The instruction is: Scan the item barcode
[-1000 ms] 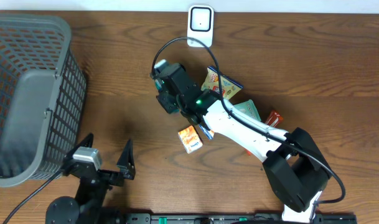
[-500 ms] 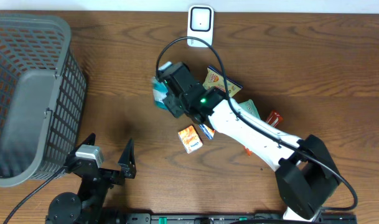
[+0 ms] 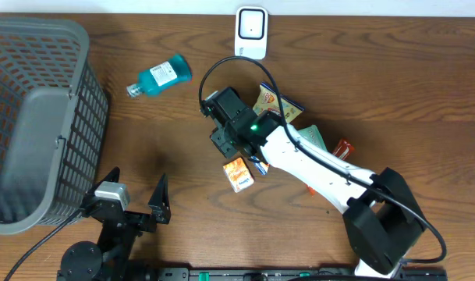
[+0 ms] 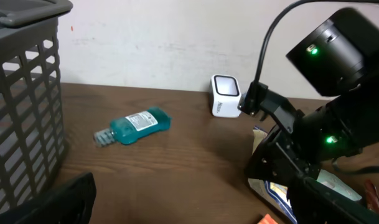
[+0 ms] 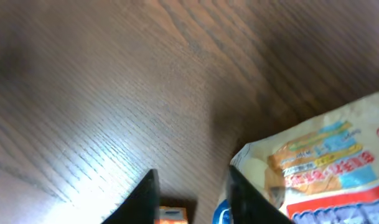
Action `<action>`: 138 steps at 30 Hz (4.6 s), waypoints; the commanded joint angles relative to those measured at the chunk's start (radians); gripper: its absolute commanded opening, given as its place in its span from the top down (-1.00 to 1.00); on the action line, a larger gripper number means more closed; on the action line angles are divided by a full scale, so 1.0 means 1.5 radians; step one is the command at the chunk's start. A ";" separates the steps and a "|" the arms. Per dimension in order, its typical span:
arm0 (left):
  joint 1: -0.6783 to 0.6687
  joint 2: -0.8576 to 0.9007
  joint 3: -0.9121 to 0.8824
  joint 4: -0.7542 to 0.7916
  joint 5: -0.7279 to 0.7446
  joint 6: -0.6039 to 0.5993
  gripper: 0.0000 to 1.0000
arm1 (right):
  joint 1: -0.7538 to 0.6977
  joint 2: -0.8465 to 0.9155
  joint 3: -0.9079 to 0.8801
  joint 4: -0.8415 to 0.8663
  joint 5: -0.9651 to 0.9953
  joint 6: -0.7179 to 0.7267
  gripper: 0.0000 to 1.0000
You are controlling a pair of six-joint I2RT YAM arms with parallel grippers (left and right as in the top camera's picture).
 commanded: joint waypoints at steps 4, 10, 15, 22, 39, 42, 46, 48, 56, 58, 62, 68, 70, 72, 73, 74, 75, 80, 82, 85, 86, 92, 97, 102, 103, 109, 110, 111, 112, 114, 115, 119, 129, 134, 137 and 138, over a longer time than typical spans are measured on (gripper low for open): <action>0.001 -0.001 -0.038 0.022 0.008 0.000 -0.96 | 0.003 -0.036 -0.002 0.020 -0.001 0.002 -0.51; 0.001 -0.001 -0.149 0.138 0.008 -0.006 -0.96 | 0.002 -0.036 -0.002 0.033 -0.001 0.043 -0.99; 0.001 -0.001 -0.276 0.294 0.056 -0.020 -0.96 | 0.002 -0.036 -0.002 0.050 -0.001 0.050 -0.98; 0.001 0.009 -0.285 0.290 0.061 -0.020 -0.96 | 0.002 -0.036 -0.002 0.121 0.004 0.066 -0.98; 0.001 0.010 -0.285 0.288 0.061 -0.020 -0.96 | -0.033 0.065 0.019 0.411 -0.035 0.094 -0.63; 0.001 0.010 -0.285 0.288 0.061 -0.020 -0.96 | -0.050 0.132 0.080 0.429 -0.081 0.095 -0.68; 0.001 0.010 -0.285 0.288 0.061 -0.020 -0.96 | -0.062 0.247 0.223 0.406 -0.119 0.094 -0.68; 0.001 0.010 -0.285 0.288 0.061 -0.020 -0.96 | -0.061 0.298 0.297 0.393 -0.120 0.088 -0.68; 0.001 0.010 -0.285 0.288 0.061 -0.020 -0.96 | -0.056 0.476 0.536 0.397 -0.122 0.081 0.04; 0.001 0.010 -0.285 0.288 0.061 -0.020 -0.96 | -0.055 0.518 0.583 0.400 -0.122 0.092 0.40; 0.001 0.010 -0.285 0.288 0.061 -0.020 -0.96 | -0.045 0.586 0.658 0.430 -0.119 0.098 0.52; 0.001 0.010 -0.285 0.288 0.061 -0.020 -0.96 | -0.023 0.622 0.689 0.466 -0.096 0.097 0.53; 0.001 0.010 -0.285 0.288 0.061 -0.020 -0.96 | -0.019 0.625 0.689 0.466 -0.083 0.096 0.49; 0.001 0.010 -0.285 0.288 0.061 -0.020 -0.96 | -0.017 0.630 0.689 0.461 -0.084 0.094 0.49; 0.001 0.010 -0.285 0.288 0.061 -0.020 -0.96 | -0.016 0.633 0.689 0.458 -0.084 0.095 0.49; 0.001 0.010 -0.285 0.288 0.061 -0.020 -0.96 | -0.016 0.637 0.689 0.453 -0.084 0.095 0.49; 0.001 0.010 -0.285 0.288 0.061 -0.020 -0.96 | -0.016 0.644 0.689 0.448 -0.083 0.095 0.49; 0.001 0.010 -0.285 0.288 0.061 -0.020 -0.96 | -0.024 0.685 0.689 0.421 -0.073 0.095 0.55; 0.001 0.010 -0.285 0.288 0.061 -0.020 -0.96 | -0.026 0.694 0.689 0.401 -0.054 0.094 0.55; 0.001 0.010 -0.285 0.288 0.061 -0.020 -0.96 | -0.026 0.697 0.689 0.350 -0.052 0.068 0.56; 0.001 0.010 -0.285 0.288 0.061 -0.020 -0.96 | -0.026 0.693 0.691 0.305 -0.051 0.050 0.62; 0.001 0.010 -0.285 0.288 0.061 -0.020 -0.96 | -0.031 0.656 0.695 0.129 -0.009 0.041 0.78; 0.001 0.010 -0.285 0.288 0.061 -0.020 -0.96 | -0.034 0.602 0.695 -0.018 0.002 0.037 0.86; 0.001 0.010 -0.285 0.288 0.061 -0.020 -0.96 | -0.031 0.549 0.695 -0.070 0.002 0.037 0.81; 0.001 0.010 -0.285 0.288 0.061 -0.020 -0.96 | -0.031 0.538 0.695 -0.066 0.002 0.037 0.81; 0.001 0.010 -0.285 0.288 0.061 -0.020 -0.96 | -0.034 0.513 0.695 0.053 -0.005 0.039 0.78; 0.001 0.010 -0.285 0.288 0.061 -0.020 -0.96 | -0.034 0.519 0.695 0.087 -0.009 0.039 0.76; 0.001 0.010 -0.285 0.288 0.061 -0.020 -0.96 | -0.034 0.525 0.695 0.121 -0.020 0.039 0.76; 0.001 0.010 -0.285 0.288 0.061 -0.020 -0.96 | -0.034 0.532 0.695 0.153 -0.031 0.039 0.74; 0.001 0.010 -0.285 0.288 0.061 -0.020 -0.96 | -0.034 0.552 0.695 0.225 -0.042 0.040 0.70; 0.001 0.010 -0.285 0.288 0.061 -0.020 -0.96 | -0.034 0.566 0.695 0.262 -0.041 0.045 0.70; 0.001 0.010 -0.285 0.288 0.061 -0.020 -0.96 | -0.034 0.615 0.695 0.382 -0.042 0.080 0.74; 0.001 0.010 -0.285 0.288 0.061 -0.020 -0.96 | -0.034 0.667 0.695 0.591 -0.038 0.121 0.82; 0.001 0.010 -0.285 0.288 0.061 -0.020 -0.96 | -0.033 0.669 0.695 0.619 -0.019 0.126 0.82; 0.001 0.010 -0.285 0.288 0.061 -0.020 -0.96 | -0.034 0.675 0.696 0.621 -0.016 0.131 0.83; 0.001 0.010 -0.285 0.288 0.061 -0.020 -0.96 | -0.034 0.679 0.696 0.627 -0.016 0.134 0.83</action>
